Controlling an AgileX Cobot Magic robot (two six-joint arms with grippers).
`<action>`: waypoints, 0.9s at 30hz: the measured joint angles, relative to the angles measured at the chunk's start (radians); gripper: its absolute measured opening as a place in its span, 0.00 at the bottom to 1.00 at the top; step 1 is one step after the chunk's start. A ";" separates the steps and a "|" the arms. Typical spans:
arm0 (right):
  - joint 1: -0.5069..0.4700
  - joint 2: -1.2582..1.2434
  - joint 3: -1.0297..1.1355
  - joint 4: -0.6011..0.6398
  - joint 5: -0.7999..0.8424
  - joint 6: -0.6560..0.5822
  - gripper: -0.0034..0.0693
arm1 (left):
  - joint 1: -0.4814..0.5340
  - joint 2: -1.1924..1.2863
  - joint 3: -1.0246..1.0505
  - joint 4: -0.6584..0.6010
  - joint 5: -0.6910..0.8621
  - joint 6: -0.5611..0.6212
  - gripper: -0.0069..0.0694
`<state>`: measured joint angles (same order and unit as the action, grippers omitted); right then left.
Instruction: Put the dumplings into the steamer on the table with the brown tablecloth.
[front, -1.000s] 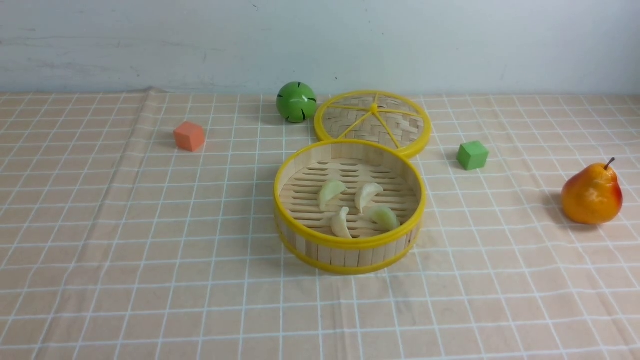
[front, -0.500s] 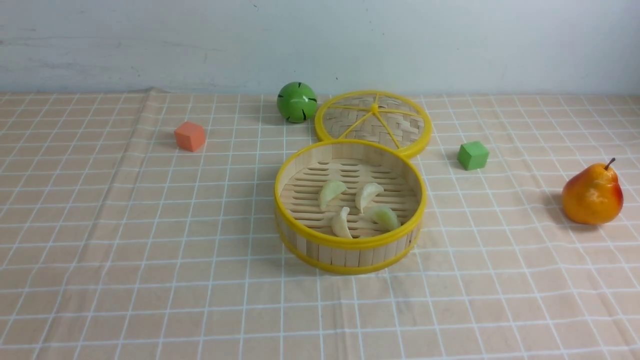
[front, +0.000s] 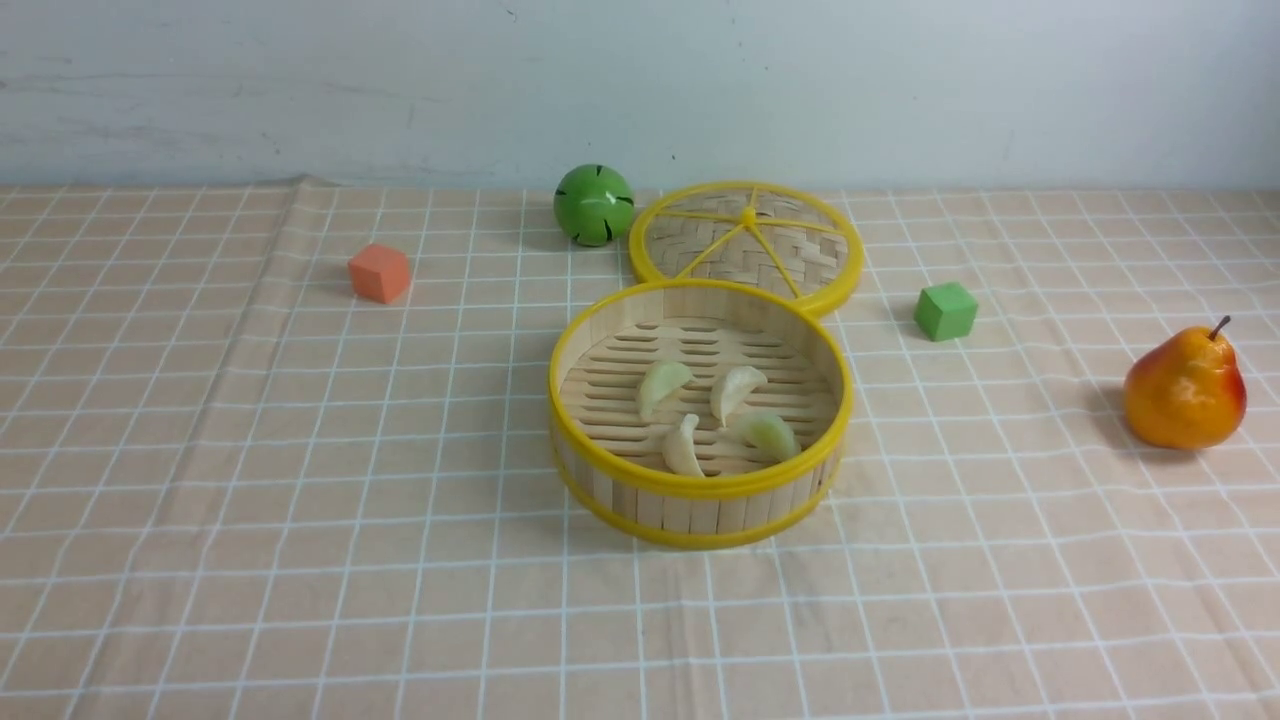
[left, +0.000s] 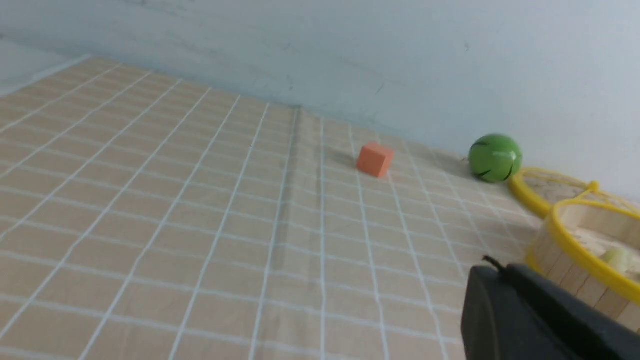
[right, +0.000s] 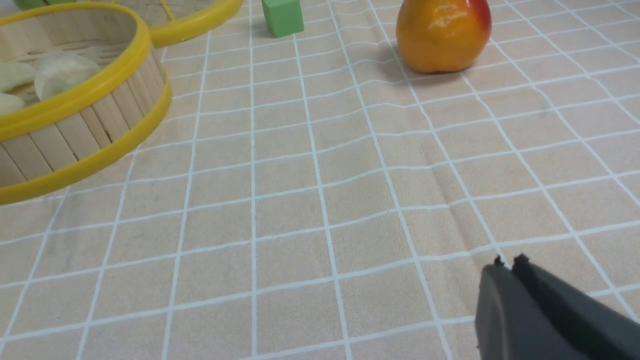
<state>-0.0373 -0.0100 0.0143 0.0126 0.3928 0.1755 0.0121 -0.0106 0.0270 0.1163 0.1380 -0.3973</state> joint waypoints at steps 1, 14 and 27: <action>0.000 0.000 0.000 0.000 0.000 0.000 0.08 | 0.002 0.000 0.002 -0.001 0.037 0.024 0.07; 0.000 0.000 0.000 0.001 0.000 0.001 0.09 | 0.003 0.000 0.003 -0.106 0.245 0.252 0.07; 0.000 0.000 0.000 0.001 0.000 0.001 0.12 | 0.003 0.000 0.003 -0.116 0.242 0.141 0.07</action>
<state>-0.0373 -0.0100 0.0143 0.0138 0.3928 0.1763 0.0147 -0.0106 0.0302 0.0000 0.3798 -0.2567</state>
